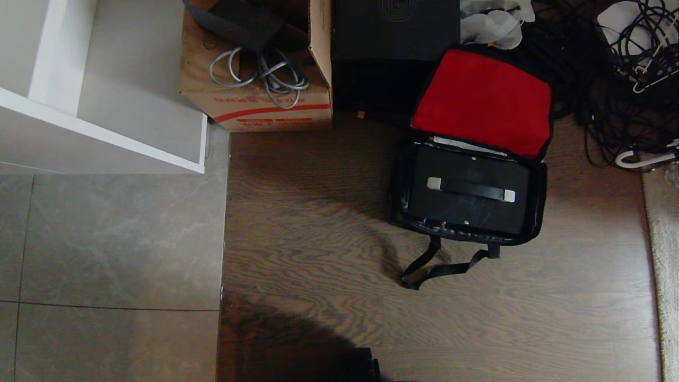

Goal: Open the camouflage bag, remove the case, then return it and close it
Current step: Grip the handle

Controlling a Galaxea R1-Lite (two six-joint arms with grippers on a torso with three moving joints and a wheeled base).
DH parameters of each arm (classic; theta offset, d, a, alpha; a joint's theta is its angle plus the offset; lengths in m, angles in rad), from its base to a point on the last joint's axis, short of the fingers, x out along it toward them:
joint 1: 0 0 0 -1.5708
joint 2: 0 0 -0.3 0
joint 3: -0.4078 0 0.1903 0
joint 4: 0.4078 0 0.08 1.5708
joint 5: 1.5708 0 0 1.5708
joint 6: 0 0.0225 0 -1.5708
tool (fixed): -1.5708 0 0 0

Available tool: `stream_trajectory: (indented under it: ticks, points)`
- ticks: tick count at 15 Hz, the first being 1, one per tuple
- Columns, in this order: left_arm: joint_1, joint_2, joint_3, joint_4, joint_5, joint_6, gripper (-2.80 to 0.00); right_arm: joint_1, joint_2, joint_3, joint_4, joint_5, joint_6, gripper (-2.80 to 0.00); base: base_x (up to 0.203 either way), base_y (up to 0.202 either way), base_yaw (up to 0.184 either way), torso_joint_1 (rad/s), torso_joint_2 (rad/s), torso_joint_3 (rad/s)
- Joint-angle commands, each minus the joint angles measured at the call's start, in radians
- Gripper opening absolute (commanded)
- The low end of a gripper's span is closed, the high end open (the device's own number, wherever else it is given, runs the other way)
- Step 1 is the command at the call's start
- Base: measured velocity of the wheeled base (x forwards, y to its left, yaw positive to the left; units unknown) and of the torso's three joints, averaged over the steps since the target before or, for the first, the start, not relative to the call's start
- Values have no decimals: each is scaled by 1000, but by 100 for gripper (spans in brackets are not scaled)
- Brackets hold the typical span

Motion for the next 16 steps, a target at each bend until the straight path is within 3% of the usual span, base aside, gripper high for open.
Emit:
stream_trajectory:
  ticks: [1,10,16]
  points:
    - [0,2,0,0,0,0,-280,0,2,0,1,1,-1,-280,0,0,0,2,-1,124]
    - [0,2,0,0,0,0,-280,0,2,0,1,1,-1,-280,0,0,0,2,2,188]
    - [0,2,0,0,0,1,-280,0,2,0,1,1,-1,-280,0,0,0,1,3,29]
